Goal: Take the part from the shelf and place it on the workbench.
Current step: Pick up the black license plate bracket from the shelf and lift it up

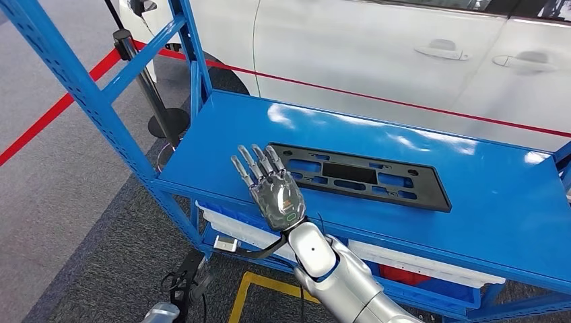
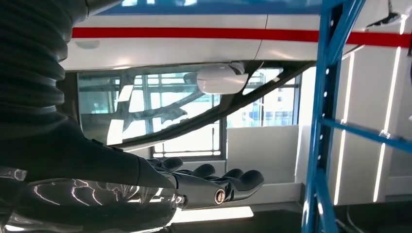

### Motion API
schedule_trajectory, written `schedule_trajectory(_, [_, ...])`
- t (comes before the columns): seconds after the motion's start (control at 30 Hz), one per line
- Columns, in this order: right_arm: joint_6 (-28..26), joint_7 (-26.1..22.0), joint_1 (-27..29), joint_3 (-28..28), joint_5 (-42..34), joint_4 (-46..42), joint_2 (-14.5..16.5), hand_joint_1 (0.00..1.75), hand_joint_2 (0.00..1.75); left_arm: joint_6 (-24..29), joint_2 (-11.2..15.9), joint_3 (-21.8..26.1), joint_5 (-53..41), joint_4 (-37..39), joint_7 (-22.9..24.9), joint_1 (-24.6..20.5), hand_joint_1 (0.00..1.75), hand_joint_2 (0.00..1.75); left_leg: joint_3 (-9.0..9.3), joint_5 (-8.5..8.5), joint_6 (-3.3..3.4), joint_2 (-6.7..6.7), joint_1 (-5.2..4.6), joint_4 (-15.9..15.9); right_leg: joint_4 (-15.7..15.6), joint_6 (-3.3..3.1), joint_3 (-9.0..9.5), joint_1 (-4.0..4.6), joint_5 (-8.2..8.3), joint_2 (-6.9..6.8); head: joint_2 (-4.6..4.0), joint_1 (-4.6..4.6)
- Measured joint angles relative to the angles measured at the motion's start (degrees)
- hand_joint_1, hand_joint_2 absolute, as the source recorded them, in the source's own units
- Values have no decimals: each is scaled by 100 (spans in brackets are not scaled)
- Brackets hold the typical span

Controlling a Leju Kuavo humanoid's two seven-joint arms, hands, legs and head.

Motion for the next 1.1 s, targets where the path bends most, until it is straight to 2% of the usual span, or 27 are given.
schedule_trajectory(0.27, [-50,3,-47,170,-1,606,136,0,175,-2,-8,-47,115,0,-45,2,0,175,-1,0,0,1,0,-1,0,0,-2,1,0,0,0,1])
schedule_trajectory(0.67, [-56,79,-47,90,-2,890,217,0,175,-6,-25,-95,227,0,-147,28,0,175,-1,0,0,1,0,0,0,0,-2,0,0,1,0,0])
schedule_trajectory(0.87, [-52,625,-114,-96,-2,1053,215,0,175,-8,-38,-172,288,0,-115,44,0,175,0,0,0,2,0,0,0,0,-2,0,0,1,0,0])
schedule_trajectory(1.1, [-212,1116,-462,-415,-2,1603,166,0,175,-8,-95,-340,302,0,-22,48,0,175,1,0,0,3,-1,3,0,0,-2,-1,1,3,0,1])
